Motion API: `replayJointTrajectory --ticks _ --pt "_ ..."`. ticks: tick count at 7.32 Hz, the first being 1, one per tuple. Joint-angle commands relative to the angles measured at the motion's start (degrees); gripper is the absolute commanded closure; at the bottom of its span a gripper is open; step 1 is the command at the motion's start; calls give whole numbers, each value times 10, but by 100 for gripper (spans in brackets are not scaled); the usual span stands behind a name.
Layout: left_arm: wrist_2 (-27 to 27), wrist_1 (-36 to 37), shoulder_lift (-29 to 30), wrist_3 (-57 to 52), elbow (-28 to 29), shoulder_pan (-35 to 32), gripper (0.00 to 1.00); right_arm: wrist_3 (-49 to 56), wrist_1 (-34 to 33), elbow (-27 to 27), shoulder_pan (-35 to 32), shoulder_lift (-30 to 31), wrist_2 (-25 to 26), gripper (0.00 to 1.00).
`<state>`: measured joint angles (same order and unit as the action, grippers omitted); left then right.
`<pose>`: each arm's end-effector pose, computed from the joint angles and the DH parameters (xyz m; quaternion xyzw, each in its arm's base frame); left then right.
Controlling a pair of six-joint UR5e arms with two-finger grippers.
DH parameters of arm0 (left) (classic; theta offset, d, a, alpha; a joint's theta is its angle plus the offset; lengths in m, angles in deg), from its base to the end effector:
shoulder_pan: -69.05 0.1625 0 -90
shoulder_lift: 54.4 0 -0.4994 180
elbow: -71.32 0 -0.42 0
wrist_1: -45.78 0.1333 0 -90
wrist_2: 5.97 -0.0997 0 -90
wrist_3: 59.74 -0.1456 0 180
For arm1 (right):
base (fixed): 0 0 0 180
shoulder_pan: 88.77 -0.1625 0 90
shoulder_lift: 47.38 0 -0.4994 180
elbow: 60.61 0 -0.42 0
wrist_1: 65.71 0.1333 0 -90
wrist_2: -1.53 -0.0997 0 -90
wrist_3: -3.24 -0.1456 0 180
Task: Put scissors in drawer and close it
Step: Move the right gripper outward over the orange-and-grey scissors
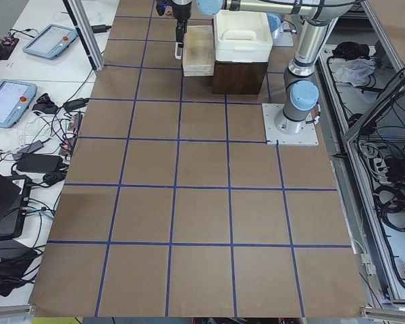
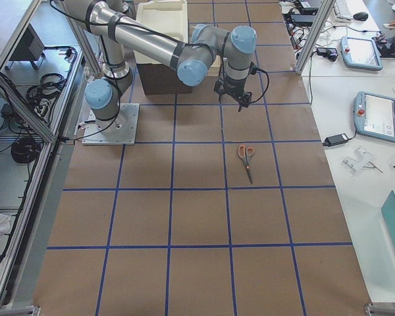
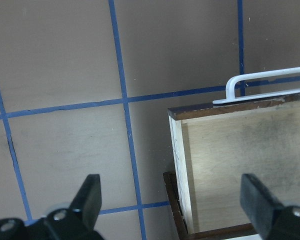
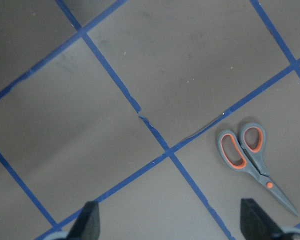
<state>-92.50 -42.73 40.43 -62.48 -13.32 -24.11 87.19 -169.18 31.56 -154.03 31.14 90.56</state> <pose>-0.1731 -0.5581 0.5223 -0.0520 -0.9980 0.0175 0.0303 -0.1306 -0.6079 0.4069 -0.4940 0.8694 -0.0060 0.0062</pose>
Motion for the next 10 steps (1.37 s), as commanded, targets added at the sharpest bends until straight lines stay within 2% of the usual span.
replayJointTrajectory --ticks 1,4,6,10 --pt "0 0 0 -1 0 0 0 118 -93 -1 25 -65 29 0" --pt "0 0 0 0 0 0 0 236 -117 -2 28 -118 27 0" --pt "0 0 0 1 0 0 0 285 -185 -3 46 -160 24 1" --pt "1 0 1 2 0 0 0 292 -185 -57 47 -228 9 1"
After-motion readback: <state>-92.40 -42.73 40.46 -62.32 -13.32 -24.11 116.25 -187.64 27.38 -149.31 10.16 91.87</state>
